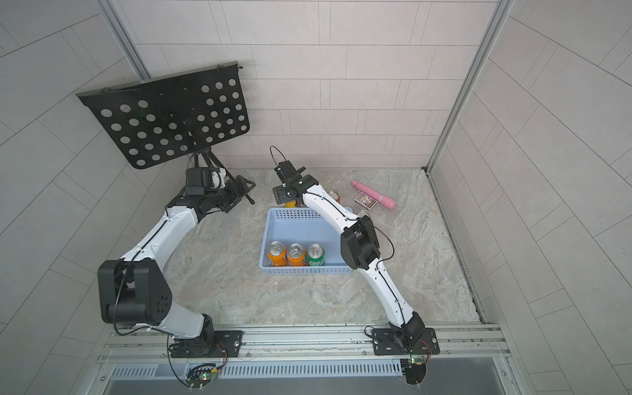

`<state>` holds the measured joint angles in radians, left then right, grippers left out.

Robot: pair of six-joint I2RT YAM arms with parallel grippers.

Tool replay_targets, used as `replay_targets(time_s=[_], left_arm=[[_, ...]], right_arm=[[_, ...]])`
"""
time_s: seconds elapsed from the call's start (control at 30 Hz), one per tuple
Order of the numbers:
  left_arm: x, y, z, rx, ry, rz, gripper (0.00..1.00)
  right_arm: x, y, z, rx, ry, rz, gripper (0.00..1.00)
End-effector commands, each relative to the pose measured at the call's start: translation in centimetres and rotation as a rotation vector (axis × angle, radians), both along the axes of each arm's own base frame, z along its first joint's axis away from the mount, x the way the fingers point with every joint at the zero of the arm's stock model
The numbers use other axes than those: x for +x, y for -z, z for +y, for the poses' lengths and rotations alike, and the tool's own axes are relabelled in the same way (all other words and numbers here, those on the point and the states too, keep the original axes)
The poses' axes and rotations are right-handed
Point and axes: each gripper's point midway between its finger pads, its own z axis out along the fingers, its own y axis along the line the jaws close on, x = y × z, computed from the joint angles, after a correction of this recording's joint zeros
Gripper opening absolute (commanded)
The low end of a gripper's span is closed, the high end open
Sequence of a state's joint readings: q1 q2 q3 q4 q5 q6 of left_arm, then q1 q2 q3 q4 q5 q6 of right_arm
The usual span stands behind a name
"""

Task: Take out the drinks from the basket
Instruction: Place the drink at the center of the board, then pick up the drink from the basket.

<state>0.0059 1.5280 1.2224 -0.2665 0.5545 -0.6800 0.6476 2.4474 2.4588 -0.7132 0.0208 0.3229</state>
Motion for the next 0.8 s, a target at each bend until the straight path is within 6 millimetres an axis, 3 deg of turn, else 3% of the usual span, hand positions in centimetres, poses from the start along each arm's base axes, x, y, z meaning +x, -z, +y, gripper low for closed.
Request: replay_targets(time_s=[0.0, 0.13, 0.3, 0.57, 0.77], left_arm=[[-0.1, 0.3, -0.3, 0.014, 0.021, -0.001, 1.00], [-0.3, 0.1, -0.2, 0.032, 0.029, -0.006, 1.00], [-0.5, 0.3, -0.2, 0.044, 0.035, 0.002, 1.00], [-1.6, 0.5, -1.1, 0.093, 0.066, 0.011, 1.00], [-3.2, 1.6, -2.1, 0.108, 0.120, 0.045, 1.00]], right_arm=[[-1.0, -9.2, -0.1, 0.131, -0.006, -0.124, 0.86], [-2.5, -13.0, -0.9, 0.172, -0.023, -0.163, 0.86], [-5.9, -13.8, -2.7, 0.147, -0.077, -0.159, 0.86], [-12.7, -10.3, -8.7, 0.032, -0.108, -0.151, 0.86], [-17.6, -6.4, -10.6, 0.024, -0.170, -0.044, 0.87]])
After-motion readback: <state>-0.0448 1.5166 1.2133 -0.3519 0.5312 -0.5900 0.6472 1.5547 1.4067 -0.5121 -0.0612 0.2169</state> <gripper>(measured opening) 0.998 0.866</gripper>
